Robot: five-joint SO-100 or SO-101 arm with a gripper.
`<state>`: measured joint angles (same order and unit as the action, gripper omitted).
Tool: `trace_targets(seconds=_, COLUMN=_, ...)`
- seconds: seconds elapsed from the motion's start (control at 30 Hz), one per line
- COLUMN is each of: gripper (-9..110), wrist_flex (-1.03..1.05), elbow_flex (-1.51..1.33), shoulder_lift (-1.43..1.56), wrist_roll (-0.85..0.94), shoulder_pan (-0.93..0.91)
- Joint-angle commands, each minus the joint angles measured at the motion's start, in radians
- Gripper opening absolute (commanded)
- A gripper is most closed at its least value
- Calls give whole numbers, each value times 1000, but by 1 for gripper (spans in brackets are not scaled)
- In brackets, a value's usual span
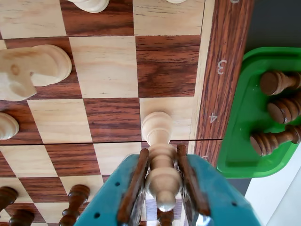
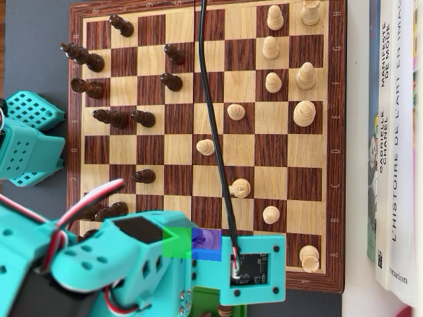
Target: Play chess
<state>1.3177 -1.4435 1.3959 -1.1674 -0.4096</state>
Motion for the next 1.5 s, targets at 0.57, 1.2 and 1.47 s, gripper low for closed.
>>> trace_targets(seconds=0.57, gripper=9, wrist_flex=-11, elbow_flex=-192, shoulder_lift=229, wrist_roll=6, shoulder_pan=-77)
trace_targets(seconds=1.2, gripper=9, wrist_flex=-61, elbow_flex=-221, shoulder_lift=183, wrist_roll=37, shoulder_pan=-98)
trace_targets(seconds=1.47, gripper=9, wrist_flex=-60, elbow_flex=-221, shoulder_lift=169, wrist_roll=37, shoulder_pan=-101)
